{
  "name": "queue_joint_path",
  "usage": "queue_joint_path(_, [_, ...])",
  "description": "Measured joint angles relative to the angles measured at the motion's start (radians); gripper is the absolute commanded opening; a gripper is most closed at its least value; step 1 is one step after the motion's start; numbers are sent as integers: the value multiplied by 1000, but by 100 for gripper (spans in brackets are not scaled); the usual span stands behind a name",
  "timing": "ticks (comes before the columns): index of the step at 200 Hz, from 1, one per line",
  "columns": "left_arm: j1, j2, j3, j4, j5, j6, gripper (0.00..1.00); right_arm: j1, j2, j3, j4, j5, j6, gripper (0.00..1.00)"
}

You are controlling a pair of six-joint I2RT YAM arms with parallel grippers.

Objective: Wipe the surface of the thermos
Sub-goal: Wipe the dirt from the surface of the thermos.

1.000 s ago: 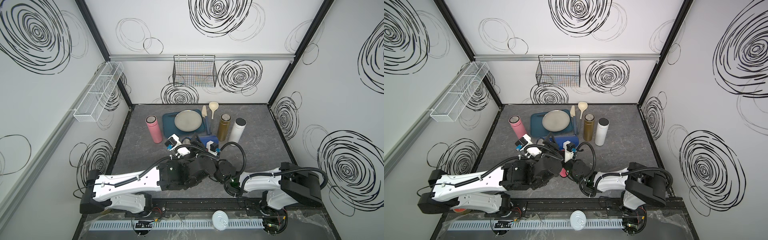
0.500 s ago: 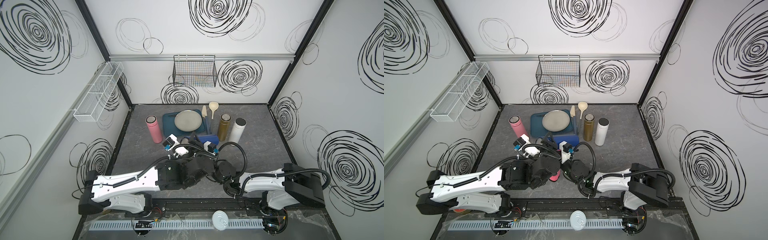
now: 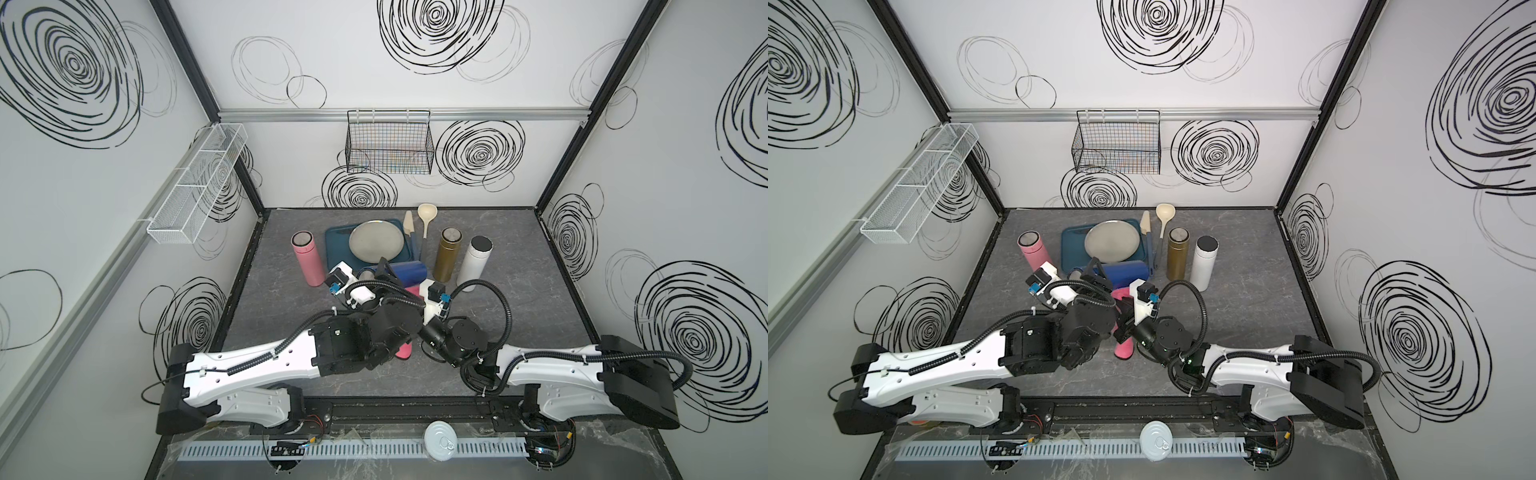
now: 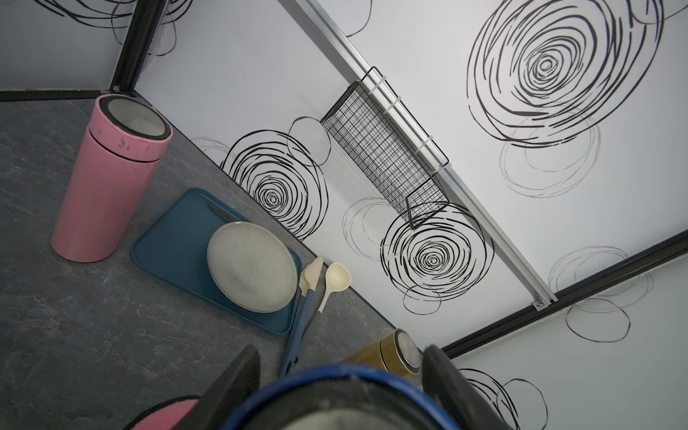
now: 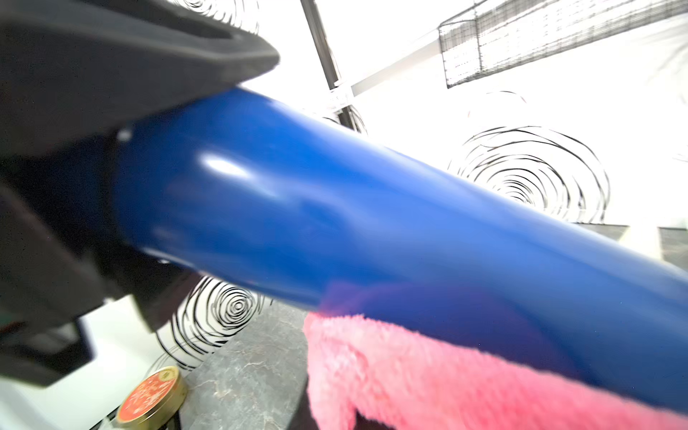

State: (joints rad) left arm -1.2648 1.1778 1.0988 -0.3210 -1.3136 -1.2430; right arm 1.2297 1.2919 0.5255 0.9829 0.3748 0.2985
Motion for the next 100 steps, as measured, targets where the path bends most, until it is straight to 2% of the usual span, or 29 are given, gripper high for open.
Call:
queue_joint_path(30, [42,-31,-82,164,114,188,0,-48,-19,-88,18,-13,58,0])
queue_joint_path(56, [86,-44,-161,278,231,349,0,-101,-64,-208,-2,50,106,0])
queue_joint_path(100, [104,-45,-202,404,376,592,0,-112,-208,-165,-56,59,96,0])
